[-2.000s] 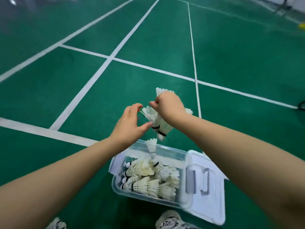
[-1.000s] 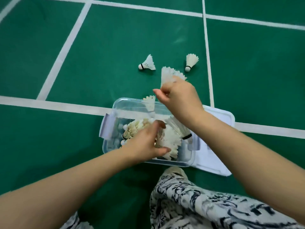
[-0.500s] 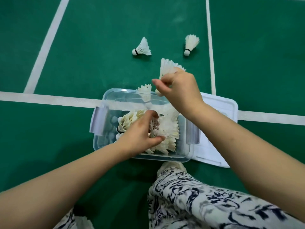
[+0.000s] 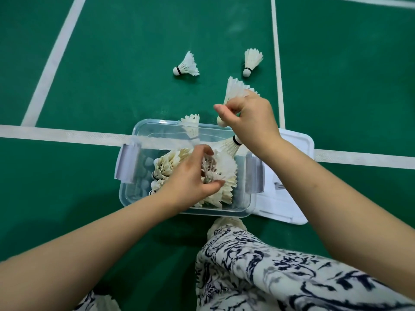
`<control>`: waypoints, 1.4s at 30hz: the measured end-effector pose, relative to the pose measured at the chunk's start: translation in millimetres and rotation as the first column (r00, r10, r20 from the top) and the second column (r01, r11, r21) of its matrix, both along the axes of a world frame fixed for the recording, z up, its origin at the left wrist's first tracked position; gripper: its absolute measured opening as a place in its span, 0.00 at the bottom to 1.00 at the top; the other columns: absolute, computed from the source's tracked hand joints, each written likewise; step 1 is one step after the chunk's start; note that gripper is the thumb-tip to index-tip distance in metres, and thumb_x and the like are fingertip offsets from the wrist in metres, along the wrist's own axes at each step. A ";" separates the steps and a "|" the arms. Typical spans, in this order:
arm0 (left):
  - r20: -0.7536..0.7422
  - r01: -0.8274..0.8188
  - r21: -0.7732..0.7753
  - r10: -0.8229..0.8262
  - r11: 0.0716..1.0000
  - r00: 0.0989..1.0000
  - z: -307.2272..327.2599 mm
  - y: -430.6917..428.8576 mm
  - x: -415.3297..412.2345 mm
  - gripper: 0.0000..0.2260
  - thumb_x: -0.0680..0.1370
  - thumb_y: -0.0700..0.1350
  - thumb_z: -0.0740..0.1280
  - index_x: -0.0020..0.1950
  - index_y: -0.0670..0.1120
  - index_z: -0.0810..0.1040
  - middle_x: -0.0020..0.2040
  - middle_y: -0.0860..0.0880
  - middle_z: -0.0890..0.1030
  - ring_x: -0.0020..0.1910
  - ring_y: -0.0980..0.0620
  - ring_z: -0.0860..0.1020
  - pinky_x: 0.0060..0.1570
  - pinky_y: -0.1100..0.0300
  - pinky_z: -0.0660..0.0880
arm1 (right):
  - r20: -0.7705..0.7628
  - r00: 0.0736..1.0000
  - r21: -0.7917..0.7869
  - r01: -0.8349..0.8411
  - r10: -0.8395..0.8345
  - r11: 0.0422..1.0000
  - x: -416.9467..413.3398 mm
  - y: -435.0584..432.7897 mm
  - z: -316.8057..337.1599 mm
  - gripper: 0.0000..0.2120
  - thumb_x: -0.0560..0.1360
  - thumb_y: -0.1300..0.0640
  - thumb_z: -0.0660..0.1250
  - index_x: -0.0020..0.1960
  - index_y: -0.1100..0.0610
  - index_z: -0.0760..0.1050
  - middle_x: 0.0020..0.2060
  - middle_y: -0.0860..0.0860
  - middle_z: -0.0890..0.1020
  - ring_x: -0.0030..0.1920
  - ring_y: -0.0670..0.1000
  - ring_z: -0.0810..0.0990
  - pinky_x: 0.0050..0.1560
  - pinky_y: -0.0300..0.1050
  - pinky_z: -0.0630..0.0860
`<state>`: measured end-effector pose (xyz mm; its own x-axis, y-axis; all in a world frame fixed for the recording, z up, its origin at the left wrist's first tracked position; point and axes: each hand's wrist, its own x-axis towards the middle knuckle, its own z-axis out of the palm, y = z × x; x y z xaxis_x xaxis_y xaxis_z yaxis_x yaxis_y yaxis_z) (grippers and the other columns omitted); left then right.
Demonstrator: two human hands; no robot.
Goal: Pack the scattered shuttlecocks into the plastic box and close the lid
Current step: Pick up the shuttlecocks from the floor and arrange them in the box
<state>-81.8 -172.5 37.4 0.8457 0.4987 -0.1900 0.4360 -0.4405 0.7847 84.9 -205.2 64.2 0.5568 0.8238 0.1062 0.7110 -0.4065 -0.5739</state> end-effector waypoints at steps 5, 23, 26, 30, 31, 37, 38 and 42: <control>0.028 0.062 -0.052 -0.061 0.997 0.998 -1.9 -17.1 18.7 0.24 0.69 0.45 0.73 0.59 0.45 0.64 0.47 0.51 0.72 0.41 0.53 0.73 0.37 0.67 0.65 | -0.014 1.000 -0.007 0.000 0.000 1.000 -2.1 0.5 0.2 0.19 0.76 0.47 0.62 0.37 0.60 0.81 0.37 0.58 0.82 0.45 0.52 0.75 0.48 0.50 0.69; -0.070 0.106 -0.042 -0.109 0.993 0.992 -22.1 -32.6 28.7 0.25 0.71 0.47 0.71 0.62 0.47 0.61 0.46 0.46 0.76 0.38 0.46 0.75 0.39 0.57 0.70 | -0.031 0.999 -0.003 -0.007 0.007 1.000 -4.0 -1.7 -1.1 0.19 0.76 0.48 0.62 0.36 0.60 0.81 0.36 0.57 0.82 0.44 0.51 0.75 0.46 0.48 0.68; -0.158 0.171 0.012 -0.167 0.985 0.973 -23.8 -31.8 32.5 0.24 0.71 0.47 0.70 0.62 0.47 0.62 0.35 0.50 0.73 0.36 0.48 0.73 0.35 0.57 0.64 | -0.038 0.999 -0.012 -0.009 0.008 1.000 -5.5 -2.1 -1.7 0.18 0.76 0.47 0.62 0.37 0.60 0.81 0.37 0.57 0.83 0.44 0.51 0.75 0.48 0.50 0.69; -0.280 0.350 0.100 -0.312 0.931 0.908 -26.9 -22.3 30.4 0.29 0.71 0.45 0.70 0.67 0.47 0.58 0.37 0.49 0.73 0.41 0.44 0.74 0.37 0.60 0.62 | -0.040 0.999 -0.012 -0.011 0.011 1.000 -6.9 -3.3 0.1 0.19 0.76 0.48 0.63 0.37 0.60 0.81 0.37 0.58 0.81 0.44 0.52 0.76 0.48 0.50 0.69; -0.309 0.417 0.138 -0.361 0.898 0.880 -28.2 -20.1 29.2 0.32 0.71 0.45 0.69 0.69 0.47 0.56 0.43 0.44 0.75 0.44 0.44 0.75 0.40 0.60 0.64 | -0.040 0.999 -0.013 -0.009 0.008 1.000 -7.2 -3.5 0.4 0.19 0.76 0.48 0.63 0.37 0.60 0.81 0.38 0.58 0.81 0.44 0.53 0.76 0.47 0.50 0.69; -0.587 0.810 0.285 -0.574 0.513 0.570 -27.8 -12.2 39.7 0.30 0.74 0.43 0.64 0.72 0.45 0.55 0.66 0.42 0.71 0.61 0.42 0.71 0.66 0.49 0.61 | -0.043 0.999 -0.015 -0.011 0.011 1.000 -8.6 -3.9 0.9 0.19 0.76 0.48 0.63 0.37 0.61 0.81 0.39 0.58 0.80 0.43 0.54 0.76 0.47 0.50 0.70; -0.631 0.836 0.285 -0.565 0.469 0.532 -26.6 -11.5 41.5 0.28 0.74 0.43 0.64 0.72 0.45 0.56 0.65 0.42 0.71 0.62 0.42 0.70 0.67 0.47 0.59 | -0.045 0.999 -0.013 -0.010 0.009 1.000 -8.5 -3.9 1.3 0.19 0.76 0.48 0.63 0.37 0.61 0.81 0.39 0.58 0.80 0.43 0.54 0.76 0.47 0.49 0.70; -0.699 0.852 0.304 -0.508 0.426 0.504 -23.5 -11.0 46.6 0.25 0.74 0.45 0.64 0.69 0.45 0.60 0.64 0.43 0.71 0.63 0.43 0.66 0.65 0.44 0.59 | -0.048 0.999 -0.013 -0.005 0.004 1.000 -7.8 -3.1 0.7 0.18 0.76 0.48 0.63 0.36 0.60 0.81 0.38 0.58 0.80 0.44 0.54 0.76 0.47 0.49 0.71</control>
